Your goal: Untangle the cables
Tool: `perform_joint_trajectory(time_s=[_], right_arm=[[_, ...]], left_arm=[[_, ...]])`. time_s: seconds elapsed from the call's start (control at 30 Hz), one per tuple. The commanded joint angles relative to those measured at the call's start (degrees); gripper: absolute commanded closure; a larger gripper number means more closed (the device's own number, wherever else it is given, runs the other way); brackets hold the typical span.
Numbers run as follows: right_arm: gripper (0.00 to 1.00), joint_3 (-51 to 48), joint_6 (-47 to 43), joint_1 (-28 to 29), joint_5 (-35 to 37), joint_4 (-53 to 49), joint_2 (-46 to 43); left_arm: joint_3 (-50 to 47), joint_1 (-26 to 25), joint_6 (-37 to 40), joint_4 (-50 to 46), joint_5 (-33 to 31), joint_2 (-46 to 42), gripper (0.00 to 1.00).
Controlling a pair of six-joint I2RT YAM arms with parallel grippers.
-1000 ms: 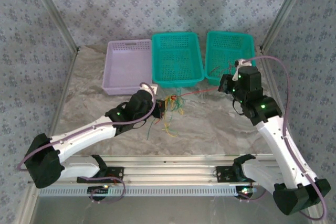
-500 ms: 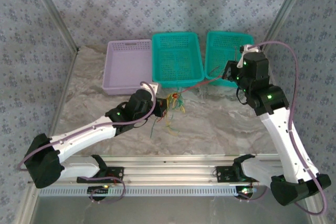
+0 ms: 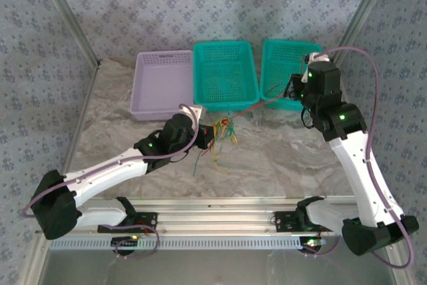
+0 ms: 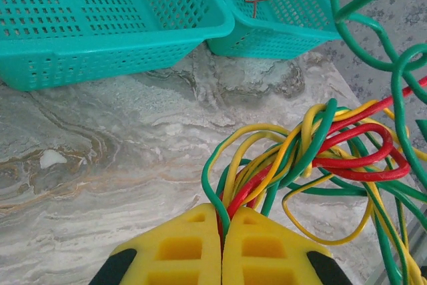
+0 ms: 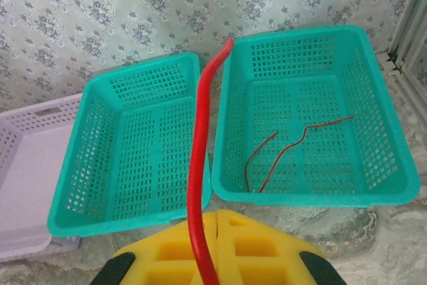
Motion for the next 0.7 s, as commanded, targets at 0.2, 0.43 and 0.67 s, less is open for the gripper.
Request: perform_joint_trajectory(time_s=[0.2, 0.43, 0.67], right_arm=[[1.0, 1.6, 1.7, -2.0, -2.9, 5.9, 3.6], [0.86, -5.4, 2.5, 4.8, -17.0, 10.1, 5.4], [0.6, -10.3, 2.6, 8.2, -18.5, 11.3, 5.0]], left_arm=[[-6.8, 2.4, -1.4, -19.9, -8.3, -2.9, 1.0], [-5.5, 2.3, -3.4, -18.4, -8.7, -1.7, 1.0], [-2.9, 0.6, -1.8, -18.3, -10.9, 0.7, 1.0]])
